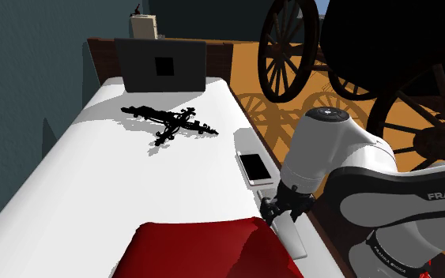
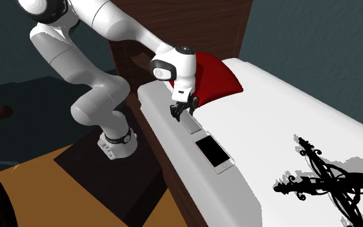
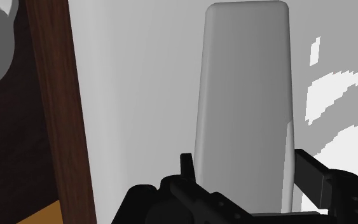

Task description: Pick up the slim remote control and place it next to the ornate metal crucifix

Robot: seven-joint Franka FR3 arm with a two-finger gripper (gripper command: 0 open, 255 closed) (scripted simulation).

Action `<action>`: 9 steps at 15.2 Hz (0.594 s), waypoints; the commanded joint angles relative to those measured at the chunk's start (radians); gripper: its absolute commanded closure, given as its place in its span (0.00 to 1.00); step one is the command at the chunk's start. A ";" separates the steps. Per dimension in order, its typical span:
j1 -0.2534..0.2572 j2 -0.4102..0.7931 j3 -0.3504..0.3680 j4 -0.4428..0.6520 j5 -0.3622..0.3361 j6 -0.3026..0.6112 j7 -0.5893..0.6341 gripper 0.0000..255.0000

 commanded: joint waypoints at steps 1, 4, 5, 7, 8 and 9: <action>0.000 0.000 0.000 0.000 0.000 -0.001 0.000 1.00; 0.004 -0.039 -0.024 0.020 -0.015 -0.060 0.001 1.00; 0.005 -0.051 -0.032 0.027 -0.020 -0.079 0.002 1.00; 0.006 -0.074 -0.048 0.041 -0.030 -0.115 0.003 1.00; 0.007 -0.084 -0.055 0.049 -0.035 -0.133 0.003 1.00; 0.007 -0.094 -0.063 0.057 -0.040 -0.151 0.004 1.00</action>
